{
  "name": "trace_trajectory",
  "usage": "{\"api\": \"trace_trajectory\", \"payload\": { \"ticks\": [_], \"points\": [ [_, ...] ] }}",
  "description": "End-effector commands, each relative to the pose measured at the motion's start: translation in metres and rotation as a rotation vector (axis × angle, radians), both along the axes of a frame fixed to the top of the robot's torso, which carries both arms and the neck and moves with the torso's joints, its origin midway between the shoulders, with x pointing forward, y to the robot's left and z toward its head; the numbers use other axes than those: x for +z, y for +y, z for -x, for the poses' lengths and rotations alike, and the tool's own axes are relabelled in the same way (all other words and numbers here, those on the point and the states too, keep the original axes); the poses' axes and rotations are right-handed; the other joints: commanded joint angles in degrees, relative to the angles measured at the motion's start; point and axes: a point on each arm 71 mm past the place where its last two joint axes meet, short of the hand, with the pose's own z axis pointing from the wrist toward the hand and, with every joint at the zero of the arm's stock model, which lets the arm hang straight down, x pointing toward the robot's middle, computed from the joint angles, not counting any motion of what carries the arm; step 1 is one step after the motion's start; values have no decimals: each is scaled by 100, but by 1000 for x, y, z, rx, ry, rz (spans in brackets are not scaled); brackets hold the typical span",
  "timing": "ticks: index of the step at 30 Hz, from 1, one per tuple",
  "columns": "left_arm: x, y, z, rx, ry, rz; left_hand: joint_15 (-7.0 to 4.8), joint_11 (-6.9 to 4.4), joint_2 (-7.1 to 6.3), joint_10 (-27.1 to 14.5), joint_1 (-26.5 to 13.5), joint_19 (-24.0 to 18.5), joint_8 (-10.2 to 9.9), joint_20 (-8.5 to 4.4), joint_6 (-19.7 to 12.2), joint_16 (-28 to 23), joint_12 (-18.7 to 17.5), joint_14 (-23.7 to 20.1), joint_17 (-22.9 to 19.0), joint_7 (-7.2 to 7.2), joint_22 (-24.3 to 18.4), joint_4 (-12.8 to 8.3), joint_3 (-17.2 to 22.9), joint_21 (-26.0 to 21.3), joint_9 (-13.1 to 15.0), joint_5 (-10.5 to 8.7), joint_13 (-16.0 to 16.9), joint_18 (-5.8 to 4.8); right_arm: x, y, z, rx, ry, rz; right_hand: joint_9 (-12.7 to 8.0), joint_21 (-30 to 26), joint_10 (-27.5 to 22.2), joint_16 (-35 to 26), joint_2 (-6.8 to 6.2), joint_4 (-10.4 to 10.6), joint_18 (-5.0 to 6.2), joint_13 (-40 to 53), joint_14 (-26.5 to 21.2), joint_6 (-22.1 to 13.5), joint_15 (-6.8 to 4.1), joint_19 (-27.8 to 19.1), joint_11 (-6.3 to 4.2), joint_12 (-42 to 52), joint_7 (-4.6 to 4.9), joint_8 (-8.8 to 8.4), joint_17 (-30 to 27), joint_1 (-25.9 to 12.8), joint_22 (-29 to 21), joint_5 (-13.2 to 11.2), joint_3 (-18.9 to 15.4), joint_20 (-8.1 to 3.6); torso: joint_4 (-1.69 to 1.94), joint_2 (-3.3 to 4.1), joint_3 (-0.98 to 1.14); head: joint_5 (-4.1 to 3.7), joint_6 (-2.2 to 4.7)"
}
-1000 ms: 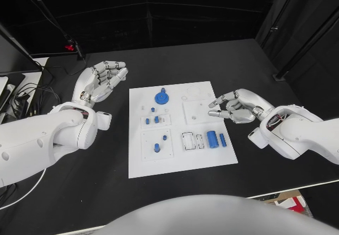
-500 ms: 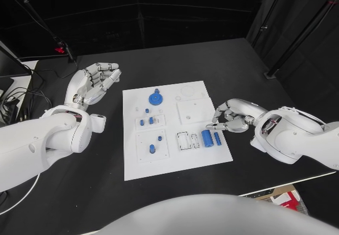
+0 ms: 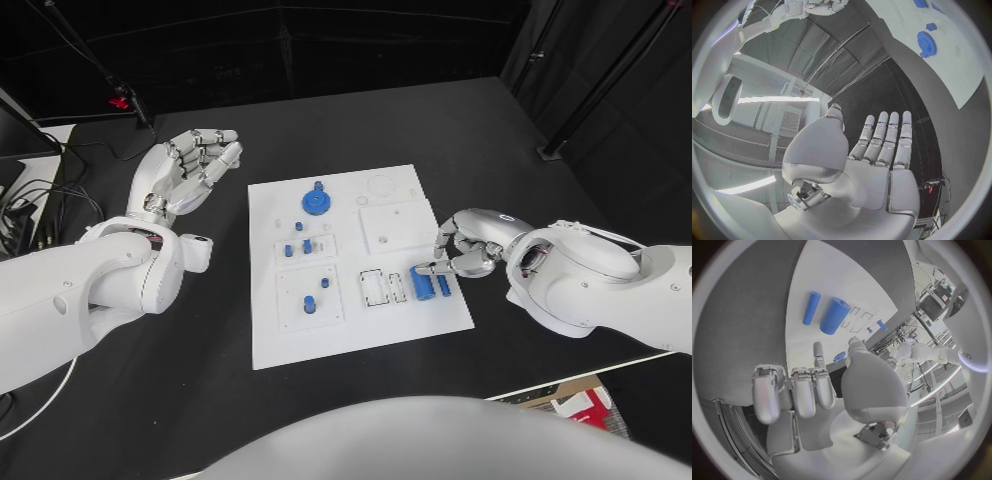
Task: Assemble the parts on the task board
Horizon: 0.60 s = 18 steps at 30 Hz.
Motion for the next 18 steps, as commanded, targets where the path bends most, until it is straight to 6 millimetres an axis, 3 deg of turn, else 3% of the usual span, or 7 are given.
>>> {"api": "trace_trajectory", "payload": {
  "ticks": [1, 18],
  "points": [
    [2, -1, 0, -14, -19, 8, 7, -3, 85, -53, 1, 50, 31, -4, -43, 25, 31, -53, -8, 670, -11, -7, -37, 13, -8, 24, -7, -16, -3, 2, 1, -10, 35, 68, 29, 18, 604, 14, -6, -7, -30, 1506, 596, -20, -46, 491, -55, 14, -20, 47, 1507, -91, 1439, -18, 47, -48, 2, -6, -1, 4, 0],
    [2, 0, 0, -13, -18, 8, 7, -3, 98, -54, 4, 50, 37, -4, -48, 33, 39, -55, -17, 670, -17, -7, -42, 13, -8, 31, -7, -16, -13, 14, -1, 4, 124, 140, 157, 11, 604, 14, 11, -8, -27, 1506, 596, 22, -68, 485, -93, 14, -66, 212, 1507, -234, 1436, -109, 139, -66, 4, -7, 1, 48, 0]
  ]
}}
